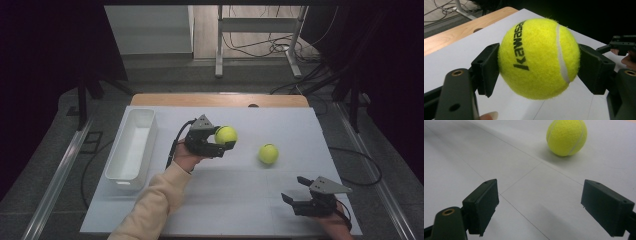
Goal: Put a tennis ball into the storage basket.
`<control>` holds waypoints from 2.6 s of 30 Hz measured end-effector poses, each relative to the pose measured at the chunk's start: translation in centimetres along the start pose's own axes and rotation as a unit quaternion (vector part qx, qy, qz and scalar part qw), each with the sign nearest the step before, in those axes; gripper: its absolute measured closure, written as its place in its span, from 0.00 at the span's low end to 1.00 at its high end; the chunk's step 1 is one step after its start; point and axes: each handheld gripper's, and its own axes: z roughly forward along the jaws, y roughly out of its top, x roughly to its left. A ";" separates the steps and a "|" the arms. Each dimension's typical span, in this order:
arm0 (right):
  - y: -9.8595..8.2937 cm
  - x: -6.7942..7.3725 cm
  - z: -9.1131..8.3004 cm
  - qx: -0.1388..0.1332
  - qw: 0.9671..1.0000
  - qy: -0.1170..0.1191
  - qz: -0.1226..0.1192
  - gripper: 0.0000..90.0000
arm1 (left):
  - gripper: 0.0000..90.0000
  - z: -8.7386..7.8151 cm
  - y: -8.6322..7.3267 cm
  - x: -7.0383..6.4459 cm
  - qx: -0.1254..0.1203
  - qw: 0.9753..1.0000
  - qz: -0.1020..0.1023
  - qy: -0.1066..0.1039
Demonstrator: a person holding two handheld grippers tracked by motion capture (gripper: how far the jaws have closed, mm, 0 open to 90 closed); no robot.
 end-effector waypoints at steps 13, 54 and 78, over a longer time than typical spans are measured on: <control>0.0 0.0 0.0 0.000 1.000 0.000 0.000 0.17 | 0.28 -1.1 0.0 1.0 -0.008 1.000 -0.011 0.014; 0.0 0.1 0.0 0.003 1.000 0.000 -0.001 0.17 | 0.28 -3.8 0.1 3.4 -0.035 0.997 -0.037 0.050; 0.0 0.1 0.0 0.003 1.000 -0.001 -0.001 0.17 | 0.28 -4.7 -0.1 4.3 -0.044 0.996 -0.049 0.063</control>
